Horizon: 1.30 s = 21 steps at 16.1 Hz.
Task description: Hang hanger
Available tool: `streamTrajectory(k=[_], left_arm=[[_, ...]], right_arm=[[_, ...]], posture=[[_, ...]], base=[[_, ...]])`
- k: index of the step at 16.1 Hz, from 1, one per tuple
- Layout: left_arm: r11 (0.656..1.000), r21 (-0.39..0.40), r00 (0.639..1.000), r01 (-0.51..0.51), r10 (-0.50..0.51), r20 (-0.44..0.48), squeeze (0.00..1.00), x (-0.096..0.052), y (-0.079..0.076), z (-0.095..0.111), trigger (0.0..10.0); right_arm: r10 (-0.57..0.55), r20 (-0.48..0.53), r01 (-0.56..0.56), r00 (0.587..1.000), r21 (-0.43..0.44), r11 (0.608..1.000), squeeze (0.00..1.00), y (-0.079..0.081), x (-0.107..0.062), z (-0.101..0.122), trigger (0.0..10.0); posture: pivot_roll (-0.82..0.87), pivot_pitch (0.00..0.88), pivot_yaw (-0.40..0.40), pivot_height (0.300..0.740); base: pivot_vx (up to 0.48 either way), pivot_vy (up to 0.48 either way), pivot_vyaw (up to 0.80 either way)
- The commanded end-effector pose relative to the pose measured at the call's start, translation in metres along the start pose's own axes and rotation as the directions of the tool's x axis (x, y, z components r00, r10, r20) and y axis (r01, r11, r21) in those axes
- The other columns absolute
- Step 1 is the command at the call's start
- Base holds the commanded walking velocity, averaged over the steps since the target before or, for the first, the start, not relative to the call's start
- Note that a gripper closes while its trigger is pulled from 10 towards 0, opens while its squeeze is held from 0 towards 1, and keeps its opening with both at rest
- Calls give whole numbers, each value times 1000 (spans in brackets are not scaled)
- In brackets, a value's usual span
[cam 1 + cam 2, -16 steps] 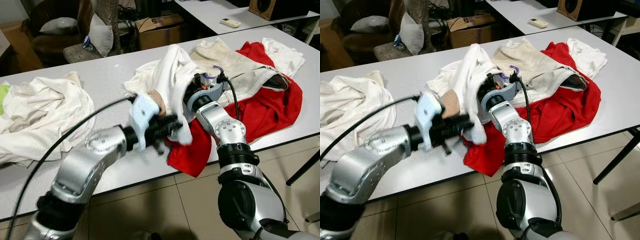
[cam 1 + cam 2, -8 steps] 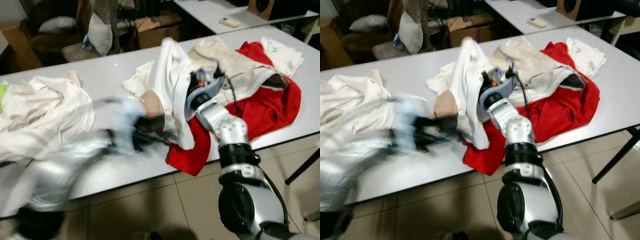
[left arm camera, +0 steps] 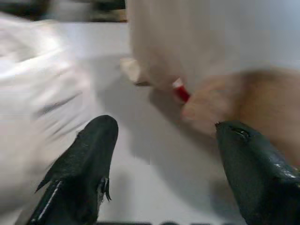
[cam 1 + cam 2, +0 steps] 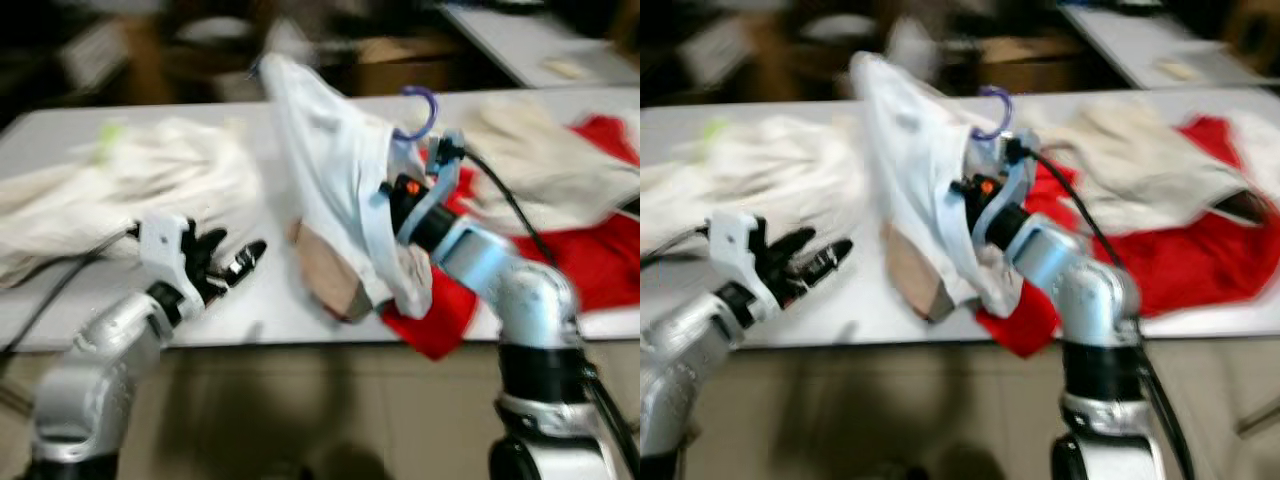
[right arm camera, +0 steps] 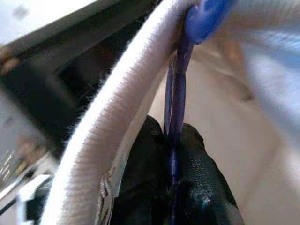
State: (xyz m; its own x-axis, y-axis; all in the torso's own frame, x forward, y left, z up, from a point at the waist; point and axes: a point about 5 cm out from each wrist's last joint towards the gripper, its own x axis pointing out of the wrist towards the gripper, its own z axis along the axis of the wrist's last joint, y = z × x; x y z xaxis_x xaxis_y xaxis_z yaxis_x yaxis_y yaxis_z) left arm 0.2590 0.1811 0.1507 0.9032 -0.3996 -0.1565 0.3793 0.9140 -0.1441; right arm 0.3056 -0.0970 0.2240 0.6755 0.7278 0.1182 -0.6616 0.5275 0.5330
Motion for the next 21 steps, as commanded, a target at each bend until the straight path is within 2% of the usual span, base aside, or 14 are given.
streamTrajectory(k=[1,2,3,7,8,11,18,21], left_arm=[[999,16,999,-47,47,14,1000,0,-1,1,10000],[998,11,998,-54,53,25,1000,1,-2,1,10000],[995,29,994,-100,99,40,1000,5,-1,3,10000],[988,-1,986,-153,153,72,1000,4,-1,1,10000],[990,21,988,-139,137,64,1000,6,-4,0,10000],[985,66,985,-160,155,77,1000,8,0,4,10000],[974,73,974,-213,206,96,1000,6,10,6,10000],[986,51,982,-157,151,111,1000,9,-1,6,10000]], right_arm=[[8,4,-8,1000,-46,999,0,9,-9,9,10000],[8,-2,-8,1000,-63,998,0,11,-12,11,10000],[-10,-46,4,999,-118,993,0,14,-19,10,10000],[-24,-98,9,995,-155,988,0,20,-28,6,10000],[-50,-110,29,993,-187,982,0,18,-32,6,10000],[-168,-122,130,978,-268,955,0,2,-39,5,10000],[-167,-164,108,972,-319,942,0,0,-41,-2,10000],[-211,-183,143,960,-328,934,0,-10,-44,-11,10000]], posture=[[-6,0,91,740],[-5,0,90,740],[-10,0,77,740],[-12,0,79,740],[-10,0,83,740],[-16,0,79,740],[-13,0,78,740],[-12,0,74,740]], base=[[0,0,800],[0,0,800],[0,0,800],[0,0,800],[0,0,800],[0,0,800],[0,0,800],[0,0,800]])
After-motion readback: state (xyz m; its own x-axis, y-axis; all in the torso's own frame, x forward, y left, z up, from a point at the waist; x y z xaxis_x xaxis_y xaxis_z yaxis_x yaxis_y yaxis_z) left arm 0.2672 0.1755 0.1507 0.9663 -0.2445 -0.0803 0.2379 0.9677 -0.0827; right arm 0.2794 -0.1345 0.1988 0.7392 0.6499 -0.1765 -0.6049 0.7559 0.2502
